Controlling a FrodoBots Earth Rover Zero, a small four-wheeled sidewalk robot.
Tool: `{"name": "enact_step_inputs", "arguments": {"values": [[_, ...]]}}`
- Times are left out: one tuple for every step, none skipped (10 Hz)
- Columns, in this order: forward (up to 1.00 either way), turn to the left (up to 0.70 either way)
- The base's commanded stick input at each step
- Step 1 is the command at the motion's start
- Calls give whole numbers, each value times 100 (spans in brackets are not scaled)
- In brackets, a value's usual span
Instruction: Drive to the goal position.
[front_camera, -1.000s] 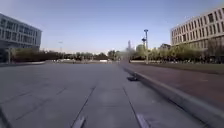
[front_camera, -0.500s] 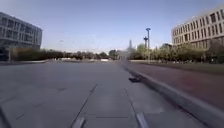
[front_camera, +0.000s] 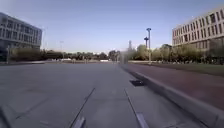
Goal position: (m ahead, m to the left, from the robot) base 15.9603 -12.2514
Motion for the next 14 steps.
{"name": "enact_step_inputs", "arguments": {"values": [[60, 1], [60, 1], [60, 1], [60, 1], [60, 1], [60, 10], [60, 15], [60, 11], [60, 1], [60, 0], [60, 0], [60, 0], [60, 0], [60, 0]]}}
